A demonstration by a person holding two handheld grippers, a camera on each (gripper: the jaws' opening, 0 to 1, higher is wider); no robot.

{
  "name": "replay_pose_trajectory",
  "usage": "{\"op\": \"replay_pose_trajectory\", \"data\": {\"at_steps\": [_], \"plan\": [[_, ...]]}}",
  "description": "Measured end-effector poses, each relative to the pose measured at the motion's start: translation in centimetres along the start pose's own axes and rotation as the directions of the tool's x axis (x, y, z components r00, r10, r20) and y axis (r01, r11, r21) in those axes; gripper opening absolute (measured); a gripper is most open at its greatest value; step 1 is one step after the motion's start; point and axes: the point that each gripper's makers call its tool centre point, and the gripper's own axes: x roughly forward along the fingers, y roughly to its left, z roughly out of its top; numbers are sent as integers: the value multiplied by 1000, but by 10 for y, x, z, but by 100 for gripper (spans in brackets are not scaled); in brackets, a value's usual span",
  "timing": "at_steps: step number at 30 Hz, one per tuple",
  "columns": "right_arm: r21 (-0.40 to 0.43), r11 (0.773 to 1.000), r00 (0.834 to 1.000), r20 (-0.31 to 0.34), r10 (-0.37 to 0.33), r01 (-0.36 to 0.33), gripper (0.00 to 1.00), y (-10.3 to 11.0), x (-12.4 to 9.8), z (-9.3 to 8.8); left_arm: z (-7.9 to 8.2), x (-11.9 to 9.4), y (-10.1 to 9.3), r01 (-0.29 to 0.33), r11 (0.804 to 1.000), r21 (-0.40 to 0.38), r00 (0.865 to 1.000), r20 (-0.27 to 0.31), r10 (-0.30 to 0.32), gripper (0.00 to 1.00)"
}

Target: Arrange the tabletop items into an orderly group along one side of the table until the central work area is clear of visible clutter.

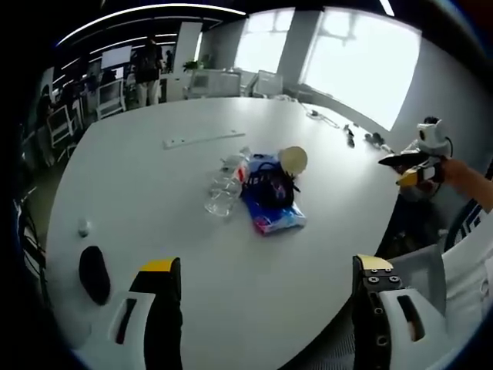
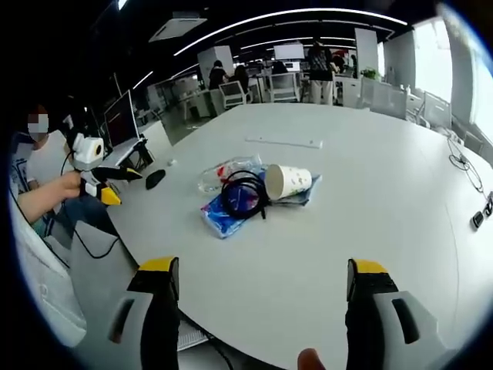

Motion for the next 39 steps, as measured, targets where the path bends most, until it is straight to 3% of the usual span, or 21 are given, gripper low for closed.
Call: {"op": "replay_pose_trajectory", "data": {"at_steps": [23,39], "plan": [[-21,999,999,-12,33,-33,88,-4,22,9,20,20,10,2,1000,22,1000,0,-2,88],[-37,998,999,-23,47,-47,87,-10,30,16,24,35,9,14,1000,28,1000,-23,-13,88]]}}
